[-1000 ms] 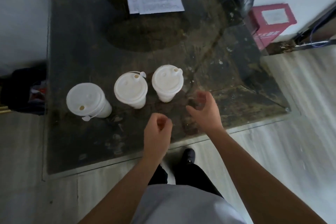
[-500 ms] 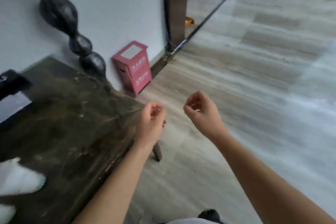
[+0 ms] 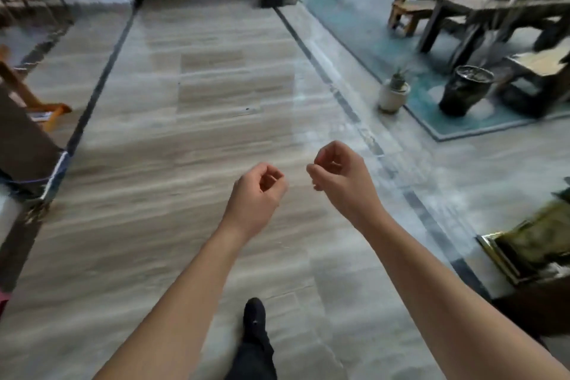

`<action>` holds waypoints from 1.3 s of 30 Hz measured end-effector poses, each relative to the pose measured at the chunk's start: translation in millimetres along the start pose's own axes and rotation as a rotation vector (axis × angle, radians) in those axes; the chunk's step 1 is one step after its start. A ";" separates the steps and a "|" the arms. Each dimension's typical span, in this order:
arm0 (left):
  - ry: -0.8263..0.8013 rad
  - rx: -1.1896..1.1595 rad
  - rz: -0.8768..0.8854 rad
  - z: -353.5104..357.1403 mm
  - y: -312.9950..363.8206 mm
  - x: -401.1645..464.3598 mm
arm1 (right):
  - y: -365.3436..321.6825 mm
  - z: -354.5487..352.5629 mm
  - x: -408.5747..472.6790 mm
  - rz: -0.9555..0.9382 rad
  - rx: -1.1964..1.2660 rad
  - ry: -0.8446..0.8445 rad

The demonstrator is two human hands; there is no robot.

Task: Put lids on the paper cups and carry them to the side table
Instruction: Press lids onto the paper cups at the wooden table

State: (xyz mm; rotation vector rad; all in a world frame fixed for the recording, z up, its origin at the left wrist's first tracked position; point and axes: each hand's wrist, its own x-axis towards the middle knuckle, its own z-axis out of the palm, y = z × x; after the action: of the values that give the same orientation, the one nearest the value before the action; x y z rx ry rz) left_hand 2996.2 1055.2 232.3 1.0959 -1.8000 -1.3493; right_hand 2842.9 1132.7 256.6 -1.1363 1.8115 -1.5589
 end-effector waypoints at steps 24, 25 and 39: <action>-0.656 -0.022 0.338 491.7 188.8 587.3 | 163.6 -397.3 513.4 0.150 -0.008 0.712; -0.661 -0.019 0.345 518.7 195.9 606.6 | 171.9 -420.7 533.9 0.142 -0.004 0.724; -0.603 -0.037 0.118 803.0 247.0 885.1 | 287.4 -689.3 813.7 0.263 -0.014 0.726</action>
State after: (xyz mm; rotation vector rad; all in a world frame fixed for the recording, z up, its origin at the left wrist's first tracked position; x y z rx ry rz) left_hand 1844.7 651.6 249.1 0.5769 -2.1995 -1.7546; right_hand 1778.6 837.5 259.0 -0.3021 2.2936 -1.9362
